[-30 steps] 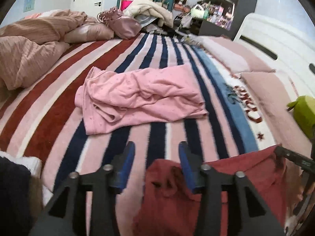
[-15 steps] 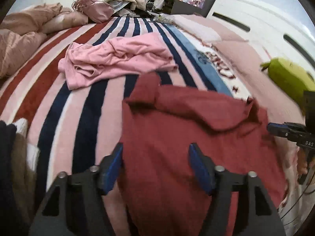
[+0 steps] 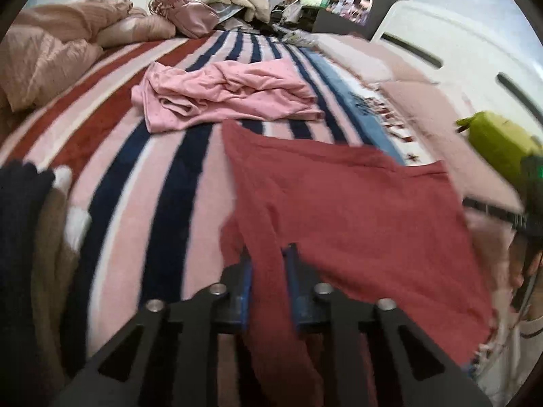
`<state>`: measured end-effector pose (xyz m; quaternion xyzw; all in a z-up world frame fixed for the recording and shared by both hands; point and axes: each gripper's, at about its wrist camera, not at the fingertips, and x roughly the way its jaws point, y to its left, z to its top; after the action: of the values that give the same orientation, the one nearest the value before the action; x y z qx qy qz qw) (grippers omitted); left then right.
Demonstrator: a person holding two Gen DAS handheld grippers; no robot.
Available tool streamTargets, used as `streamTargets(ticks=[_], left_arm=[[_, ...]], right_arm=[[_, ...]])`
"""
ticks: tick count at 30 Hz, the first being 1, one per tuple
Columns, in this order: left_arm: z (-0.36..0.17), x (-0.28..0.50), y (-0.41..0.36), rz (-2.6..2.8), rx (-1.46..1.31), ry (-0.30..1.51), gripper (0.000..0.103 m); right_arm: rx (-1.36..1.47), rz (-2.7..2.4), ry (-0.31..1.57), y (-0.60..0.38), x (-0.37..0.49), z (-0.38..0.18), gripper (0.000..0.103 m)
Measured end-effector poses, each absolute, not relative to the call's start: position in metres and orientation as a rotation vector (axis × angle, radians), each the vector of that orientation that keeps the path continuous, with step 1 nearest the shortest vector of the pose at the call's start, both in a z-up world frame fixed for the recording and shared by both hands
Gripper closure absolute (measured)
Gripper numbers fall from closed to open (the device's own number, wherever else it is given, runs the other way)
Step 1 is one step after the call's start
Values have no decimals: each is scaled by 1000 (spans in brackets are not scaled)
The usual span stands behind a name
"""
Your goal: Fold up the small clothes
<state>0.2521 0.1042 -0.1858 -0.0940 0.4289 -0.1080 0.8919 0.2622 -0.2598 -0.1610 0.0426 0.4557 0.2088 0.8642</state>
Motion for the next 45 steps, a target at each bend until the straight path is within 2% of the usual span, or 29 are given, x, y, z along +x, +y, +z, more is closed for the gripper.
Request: streamTargets(ticks=[1,2,3,6,7,8,9,10,15,22,24,25,26,27,28,29,31,33,34,35,36,45], left_arm=[[-185,245,104,-246,-207,888,60],[-183,234,103,-270,-209,882,55],[-183,225,100,-287,-201,883,55],[-183,201,90,-322,-177,879,56],[-183,195,87,-331,-172,871,67],[-183,190,83,-336,-159,863,84],[-183,185,82,-329,-151,851,95],[-181,181,82,-319,-149,835,100],[-155,148,87,-343,-142,732,101],[-167,123,101,-370,-152,801,101],[-180,124,102,-343,-143,848,97],[-183,124,104,-338,-152,858,86],[-184,124,106,-340,-170,858,67],[-184,122,107,-345,-181,849,58],[-182,118,109,-352,-192,830,49],[-181,116,110,-358,-196,822,48],[-181,114,111,-367,-215,824,45],[-185,115,111,-369,-227,833,41],[-188,116,110,-366,-234,836,39],[-191,118,109,-366,-246,839,39],[-194,121,108,-369,-269,837,39],[-205,122,106,-407,-316,849,39]], right_arm=[[91,480,975,-262,241,-162,36],[106,513,993,-262,228,-166,33],[134,555,1013,-262,214,-171,30],[184,621,1034,-259,186,-186,31],[164,616,1030,-255,180,-189,43],[117,591,1015,-249,174,-191,57],[77,547,993,-243,170,-192,89],[64,519,979,-241,170,-192,98],[118,541,894,-252,151,-172,101],[147,564,924,-274,128,-181,102],[151,553,941,-273,128,-187,99],[166,552,940,-274,127,-187,98],[190,560,938,-276,126,-186,95],[224,572,933,-278,126,-184,76],[246,582,922,-279,126,-183,53],[261,593,905,-279,128,-181,47],[242,589,903,-272,134,-181,46],[222,562,946,-264,147,-191,46],[221,548,962,-259,154,-198,53],[220,545,952,-255,160,-204,65],[215,548,937,-252,161,-206,98],[68,590,908,-254,120,-195,102]])
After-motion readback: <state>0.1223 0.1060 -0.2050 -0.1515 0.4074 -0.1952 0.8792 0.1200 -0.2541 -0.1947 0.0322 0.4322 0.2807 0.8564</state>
